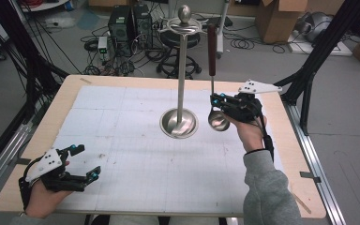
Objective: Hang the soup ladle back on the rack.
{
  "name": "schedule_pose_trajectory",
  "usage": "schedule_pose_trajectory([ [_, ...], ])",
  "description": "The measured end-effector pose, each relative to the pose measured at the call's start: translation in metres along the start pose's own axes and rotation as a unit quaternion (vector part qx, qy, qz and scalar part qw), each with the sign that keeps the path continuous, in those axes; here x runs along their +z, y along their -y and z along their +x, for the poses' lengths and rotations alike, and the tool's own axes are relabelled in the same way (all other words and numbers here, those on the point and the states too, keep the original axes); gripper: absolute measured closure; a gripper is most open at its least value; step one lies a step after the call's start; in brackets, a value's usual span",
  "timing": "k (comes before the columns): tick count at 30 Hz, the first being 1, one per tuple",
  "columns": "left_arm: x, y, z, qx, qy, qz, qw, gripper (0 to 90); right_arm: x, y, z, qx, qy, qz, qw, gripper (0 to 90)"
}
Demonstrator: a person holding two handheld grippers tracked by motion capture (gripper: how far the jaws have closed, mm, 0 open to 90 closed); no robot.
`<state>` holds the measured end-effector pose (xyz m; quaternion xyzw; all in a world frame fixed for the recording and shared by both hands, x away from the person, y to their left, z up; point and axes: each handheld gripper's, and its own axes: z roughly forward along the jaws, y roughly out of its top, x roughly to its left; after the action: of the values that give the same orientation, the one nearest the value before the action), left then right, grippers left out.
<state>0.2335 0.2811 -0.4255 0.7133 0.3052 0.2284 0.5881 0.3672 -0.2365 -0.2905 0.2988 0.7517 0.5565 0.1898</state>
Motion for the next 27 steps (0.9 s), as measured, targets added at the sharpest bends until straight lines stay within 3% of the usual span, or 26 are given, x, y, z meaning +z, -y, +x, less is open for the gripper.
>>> schedule_pose_trajectory([
  [27, 0.001, 0.0, -0.001, 0.003, 0.002, 0.004, 1.0, 1.7, 0.015, -0.003, 0.003, -0.001, -0.006, 0.007, 1.0, 84.9],
])
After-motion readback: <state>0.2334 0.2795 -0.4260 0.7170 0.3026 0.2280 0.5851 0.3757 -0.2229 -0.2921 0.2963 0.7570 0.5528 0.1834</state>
